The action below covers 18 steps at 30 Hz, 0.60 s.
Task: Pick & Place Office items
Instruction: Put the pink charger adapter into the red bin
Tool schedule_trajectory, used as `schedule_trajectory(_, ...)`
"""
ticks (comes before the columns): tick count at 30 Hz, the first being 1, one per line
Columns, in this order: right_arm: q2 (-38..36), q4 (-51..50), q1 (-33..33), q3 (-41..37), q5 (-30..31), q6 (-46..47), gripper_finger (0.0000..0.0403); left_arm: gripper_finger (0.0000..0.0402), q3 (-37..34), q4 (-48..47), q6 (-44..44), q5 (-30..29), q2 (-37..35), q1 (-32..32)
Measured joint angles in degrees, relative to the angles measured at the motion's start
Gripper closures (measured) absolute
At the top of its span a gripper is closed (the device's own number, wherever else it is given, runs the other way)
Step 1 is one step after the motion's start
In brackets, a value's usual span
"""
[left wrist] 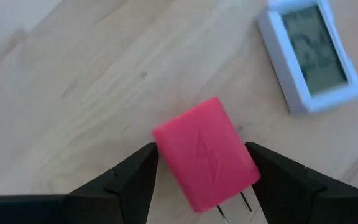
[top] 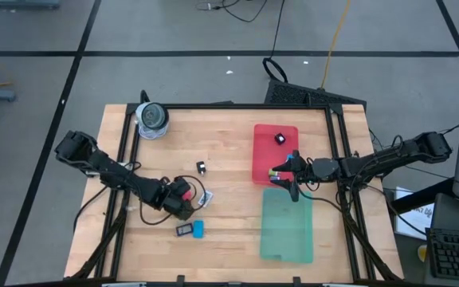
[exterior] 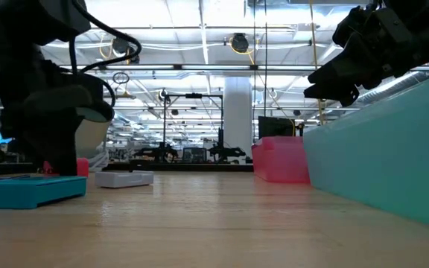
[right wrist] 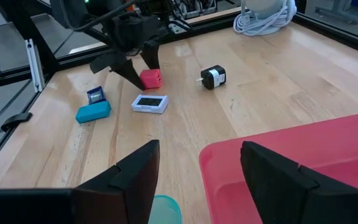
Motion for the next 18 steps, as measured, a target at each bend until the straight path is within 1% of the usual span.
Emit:
schedule_trajectory(2,0.0,0.0,0.0,0.0,0.0,0.0,0.0189,0.0158,0.1,-0.3,-4.2,0.8,-0.1,0.8)
schedule_trajectory(4,0.0,0.0,0.0,0.0,0.0,0.0,0.0188,0.0158,0.2,-0.9,-6.0,2.9,-0.1,1.7)
schedule_trajectory(11,0.0,0.0,0.0,0.0,0.0,0.0,0.0192,0.0158,0.3,-3.6,-6.6,7.7,-0.2,3.5)
schedule_trajectory(13,0.0,0.0,0.0,0.0,0.0,0.0,0.0192,0.0158,0.3,-3.9,-4.7,9.4,-0.2,3.7)
schedule_trajectory(18,0.0,0.0,0.0,0.0,0.0,0.0,0.0192,0.0158,0.2,-4.3,7.2,11.9,-0.2,3.5)
